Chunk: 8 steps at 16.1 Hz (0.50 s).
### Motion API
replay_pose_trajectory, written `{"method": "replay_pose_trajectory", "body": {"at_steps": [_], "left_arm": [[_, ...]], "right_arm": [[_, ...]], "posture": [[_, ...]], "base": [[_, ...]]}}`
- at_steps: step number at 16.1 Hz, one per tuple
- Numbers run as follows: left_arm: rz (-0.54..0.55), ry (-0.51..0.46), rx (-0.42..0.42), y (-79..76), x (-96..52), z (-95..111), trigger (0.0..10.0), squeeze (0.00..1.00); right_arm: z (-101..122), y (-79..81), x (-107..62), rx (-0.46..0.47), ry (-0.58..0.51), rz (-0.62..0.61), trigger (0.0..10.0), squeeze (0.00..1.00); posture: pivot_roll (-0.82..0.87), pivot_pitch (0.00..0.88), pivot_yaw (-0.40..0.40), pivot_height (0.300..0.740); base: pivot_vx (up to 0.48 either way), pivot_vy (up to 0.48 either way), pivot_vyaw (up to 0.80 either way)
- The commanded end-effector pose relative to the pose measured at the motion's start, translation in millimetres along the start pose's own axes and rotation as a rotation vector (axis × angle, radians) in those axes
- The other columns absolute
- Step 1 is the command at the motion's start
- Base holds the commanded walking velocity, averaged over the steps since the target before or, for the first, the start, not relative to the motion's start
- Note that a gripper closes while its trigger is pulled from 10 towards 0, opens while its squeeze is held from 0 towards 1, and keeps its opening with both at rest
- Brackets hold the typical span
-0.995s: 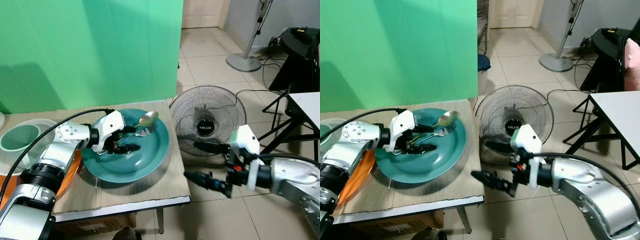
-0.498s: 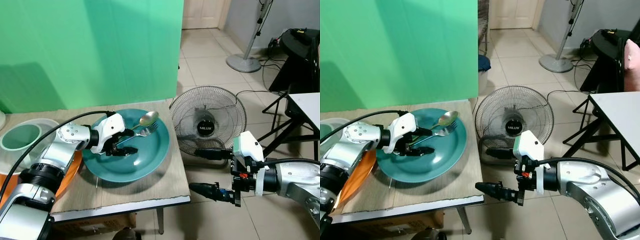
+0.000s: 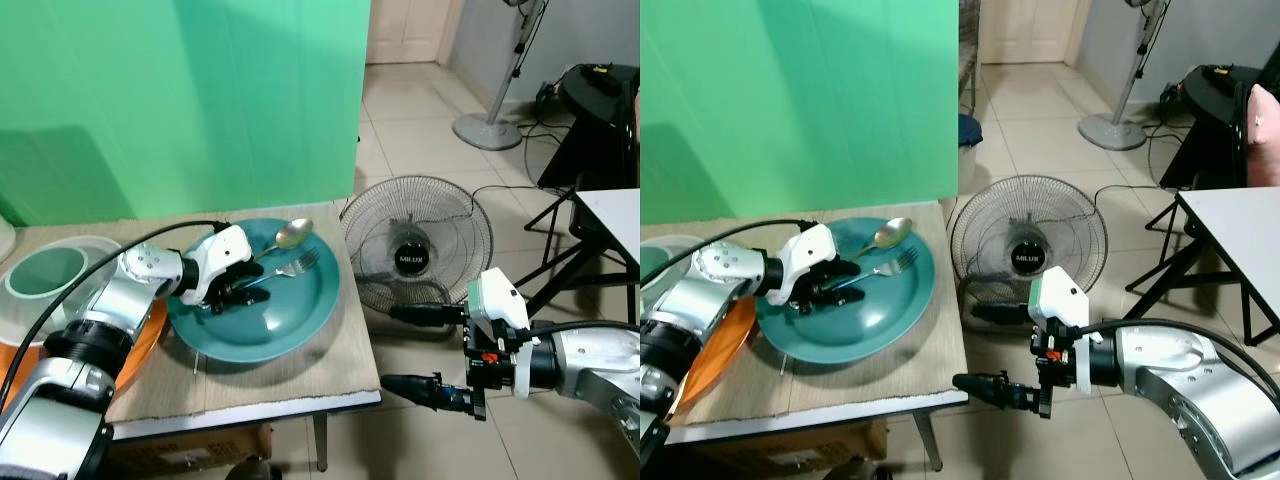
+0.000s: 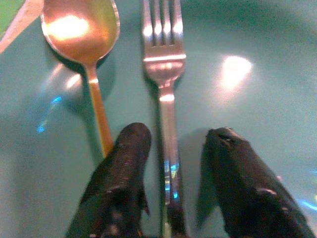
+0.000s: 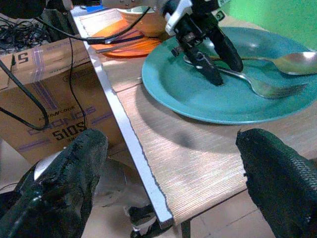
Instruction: Setting the table
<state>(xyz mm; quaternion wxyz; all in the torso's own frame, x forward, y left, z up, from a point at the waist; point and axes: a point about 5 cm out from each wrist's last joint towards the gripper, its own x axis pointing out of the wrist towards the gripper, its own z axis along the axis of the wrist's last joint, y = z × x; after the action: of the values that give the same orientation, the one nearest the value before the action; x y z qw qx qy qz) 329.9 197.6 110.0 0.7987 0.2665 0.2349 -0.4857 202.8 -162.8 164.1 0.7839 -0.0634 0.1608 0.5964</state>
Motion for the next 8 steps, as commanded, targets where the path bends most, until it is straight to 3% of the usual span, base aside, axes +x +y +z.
{"method": "replay_pose_trajectory", "body": {"at_steps": [1, 5, 8], "left_arm": [[0.026, 0.079, -0.028, 0.7, 0.1, -12.3, 0.0, 0.00], [0.059, 0.121, -0.024, 4.3, -0.7, -14.4, 0.0, 0.00], [0.005, 0.092, 0.004, -2.5, 4.1, -11.9, 0.0, 0.00]], "right_arm": [[-0.9, -0.3, -1.6, -0.012, 0.016, 0.006, 10.0, 0.00], [-0.8, 0.5, -0.1, -0.018, 0.018, 0.009, 10.0, 0.00], [2.5, 2.4, 2.9, -0.026, 0.015, 0.015, 10.0, 0.00]], "posture": [[-0.12, 0.004, 0.026, 0.740], [-0.12, 0.005, 0.026, 0.740], [-0.11, 0.009, 0.024, 0.740]], "base": [[0.000, 0.000, 0.00], [0.000, 0.000, 0.00], [0.000, 0.000, 0.00]]}}
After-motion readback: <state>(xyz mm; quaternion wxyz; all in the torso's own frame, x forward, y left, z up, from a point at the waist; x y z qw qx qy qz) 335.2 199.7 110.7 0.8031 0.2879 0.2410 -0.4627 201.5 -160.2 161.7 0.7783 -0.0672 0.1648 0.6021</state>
